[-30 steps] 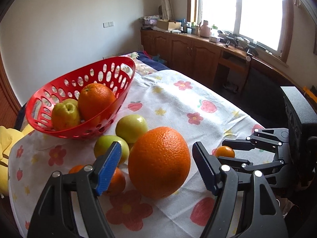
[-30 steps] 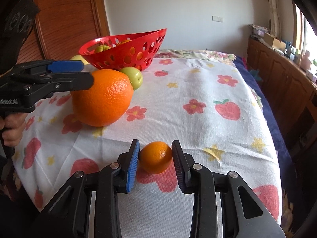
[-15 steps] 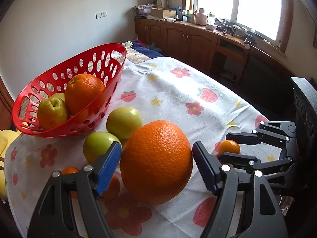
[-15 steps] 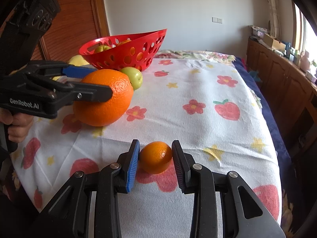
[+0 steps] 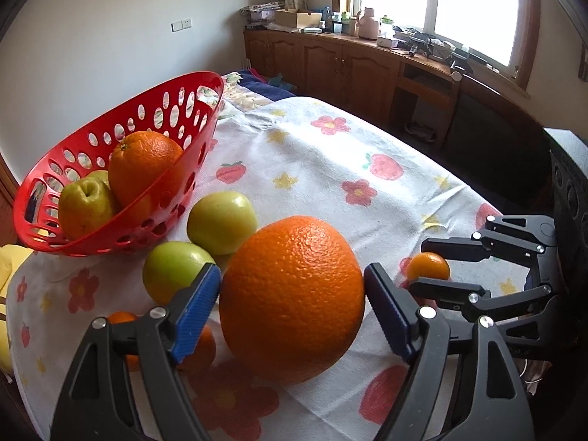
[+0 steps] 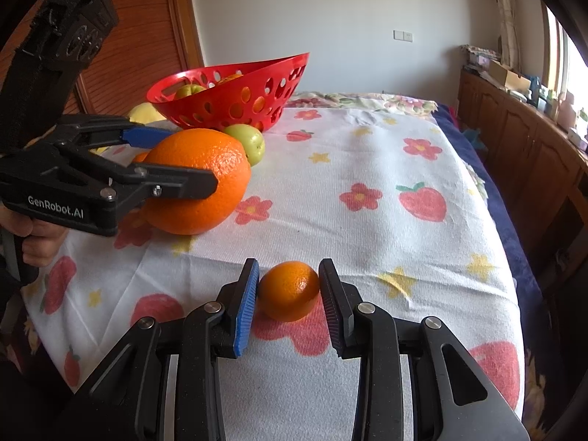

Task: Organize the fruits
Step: 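Grasp the large orange with the left tool while the right tool grasps a mandarin, then lift the large orange and mandarin with both tools and carry them to the red basket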

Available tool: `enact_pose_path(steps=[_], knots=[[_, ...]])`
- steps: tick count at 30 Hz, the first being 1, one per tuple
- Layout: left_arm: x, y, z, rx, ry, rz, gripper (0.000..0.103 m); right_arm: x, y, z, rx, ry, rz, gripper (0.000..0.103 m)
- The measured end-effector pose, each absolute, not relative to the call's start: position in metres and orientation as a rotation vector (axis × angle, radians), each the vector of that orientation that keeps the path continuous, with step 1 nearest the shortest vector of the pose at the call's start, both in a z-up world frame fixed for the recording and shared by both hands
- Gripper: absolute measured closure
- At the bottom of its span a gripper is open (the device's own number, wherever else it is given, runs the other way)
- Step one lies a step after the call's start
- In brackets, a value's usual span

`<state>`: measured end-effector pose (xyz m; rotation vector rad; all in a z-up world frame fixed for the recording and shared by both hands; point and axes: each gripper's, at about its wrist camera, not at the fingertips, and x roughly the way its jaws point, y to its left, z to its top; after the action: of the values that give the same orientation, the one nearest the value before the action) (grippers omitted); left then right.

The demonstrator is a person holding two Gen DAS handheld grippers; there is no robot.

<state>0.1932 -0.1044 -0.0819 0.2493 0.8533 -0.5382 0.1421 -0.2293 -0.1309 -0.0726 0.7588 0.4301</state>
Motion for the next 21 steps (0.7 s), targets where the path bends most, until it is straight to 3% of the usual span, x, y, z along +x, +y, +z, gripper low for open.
enact_pose_path(steps=[21], knots=[[0.178, -0.100, -0.085, 0.230, 0.824, -0.512, 0.024, 0.143, -0.229, -0.132, -0.072, 0.765, 0.435, 0.070]])
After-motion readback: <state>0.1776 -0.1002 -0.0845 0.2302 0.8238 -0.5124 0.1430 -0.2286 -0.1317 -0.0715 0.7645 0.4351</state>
